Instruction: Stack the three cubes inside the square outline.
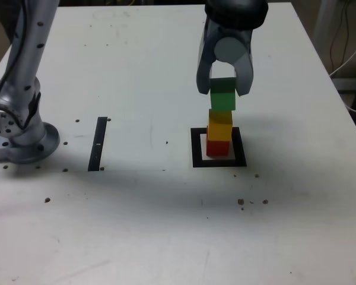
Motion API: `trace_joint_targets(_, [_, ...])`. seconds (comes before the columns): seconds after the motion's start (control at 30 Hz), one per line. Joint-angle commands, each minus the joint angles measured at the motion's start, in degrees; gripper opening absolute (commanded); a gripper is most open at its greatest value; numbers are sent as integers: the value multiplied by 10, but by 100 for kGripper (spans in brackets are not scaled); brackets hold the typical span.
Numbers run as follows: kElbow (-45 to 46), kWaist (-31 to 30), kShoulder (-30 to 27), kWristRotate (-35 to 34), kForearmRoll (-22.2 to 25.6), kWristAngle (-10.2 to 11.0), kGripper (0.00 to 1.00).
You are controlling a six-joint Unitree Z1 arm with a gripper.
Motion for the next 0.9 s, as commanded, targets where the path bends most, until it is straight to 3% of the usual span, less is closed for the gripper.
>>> trace_joint_targets(0.0, [8,1,2,0,-1,1,3])
trace_joint_targets(0.57, [35,-5,7,-6,-18,-2,7])
trace_joint_targets(0.77, [36,-5,11,-6,-19,-7,16])
trace_joint_targets(0.87, [37,-5,12,-6,-19,-10,26])
